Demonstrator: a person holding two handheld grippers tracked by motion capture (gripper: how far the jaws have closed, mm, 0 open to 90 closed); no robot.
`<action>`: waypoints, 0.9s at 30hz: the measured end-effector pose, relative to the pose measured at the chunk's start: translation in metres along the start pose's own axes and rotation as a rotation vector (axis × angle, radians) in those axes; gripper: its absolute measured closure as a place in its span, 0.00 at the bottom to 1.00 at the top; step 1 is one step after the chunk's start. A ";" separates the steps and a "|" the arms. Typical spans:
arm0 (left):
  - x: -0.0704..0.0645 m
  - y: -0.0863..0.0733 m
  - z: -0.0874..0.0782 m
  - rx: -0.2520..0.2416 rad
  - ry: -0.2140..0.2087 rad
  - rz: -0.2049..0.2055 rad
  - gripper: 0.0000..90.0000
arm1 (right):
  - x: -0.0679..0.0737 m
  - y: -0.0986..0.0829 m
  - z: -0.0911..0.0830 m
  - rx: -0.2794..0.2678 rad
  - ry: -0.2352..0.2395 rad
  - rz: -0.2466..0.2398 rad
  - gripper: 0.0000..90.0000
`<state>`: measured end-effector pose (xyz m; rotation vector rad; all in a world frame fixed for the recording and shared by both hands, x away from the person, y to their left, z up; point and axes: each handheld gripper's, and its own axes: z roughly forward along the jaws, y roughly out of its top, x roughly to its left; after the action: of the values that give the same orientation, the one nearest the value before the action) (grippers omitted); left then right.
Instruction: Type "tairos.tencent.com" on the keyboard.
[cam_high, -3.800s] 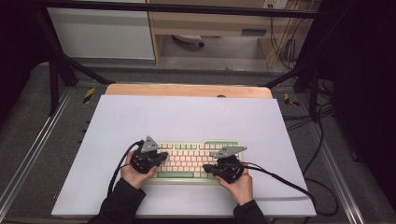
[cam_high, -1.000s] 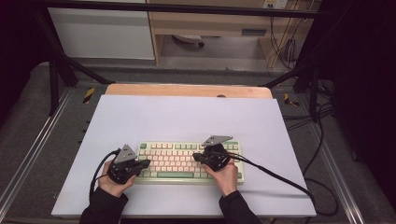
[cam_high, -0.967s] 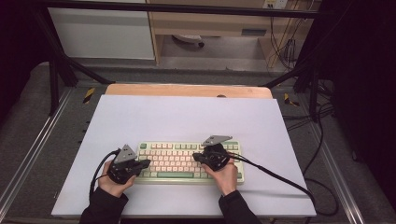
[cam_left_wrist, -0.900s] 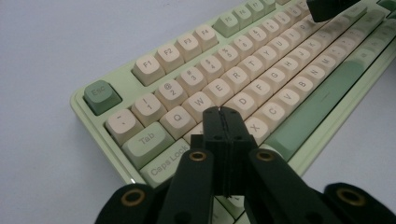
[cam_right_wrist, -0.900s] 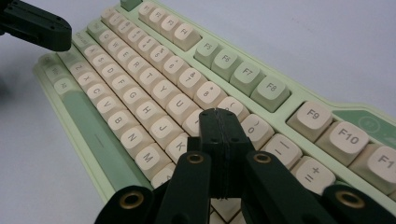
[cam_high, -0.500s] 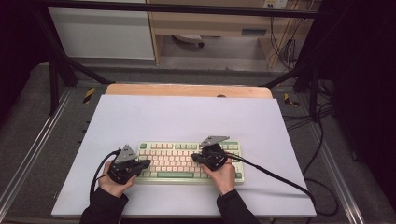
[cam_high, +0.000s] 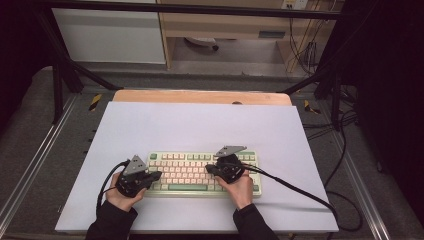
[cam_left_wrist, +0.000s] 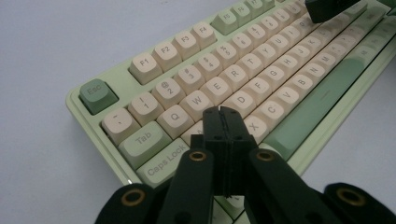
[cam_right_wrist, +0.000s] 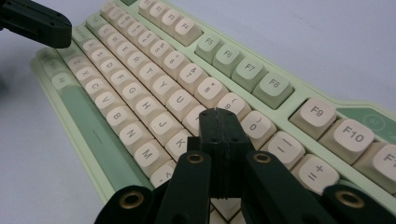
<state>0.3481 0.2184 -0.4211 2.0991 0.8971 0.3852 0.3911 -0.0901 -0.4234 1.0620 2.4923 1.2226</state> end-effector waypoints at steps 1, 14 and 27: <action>0.000 0.000 0.000 0.000 -0.001 0.000 1.00 | 0.001 0.000 -0.001 0.000 0.000 -0.002 1.00; -0.001 0.001 -0.001 -0.005 -0.002 0.000 1.00 | 0.005 0.001 -0.020 0.000 -0.003 -0.046 1.00; -0.001 0.002 0.000 -0.006 0.000 -0.001 1.00 | 0.004 -0.006 -0.033 0.016 0.000 -0.052 1.00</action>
<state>0.3479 0.2172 -0.4194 2.0932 0.8957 0.3867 0.3705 -0.1101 -0.4060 0.9935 2.5173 1.1909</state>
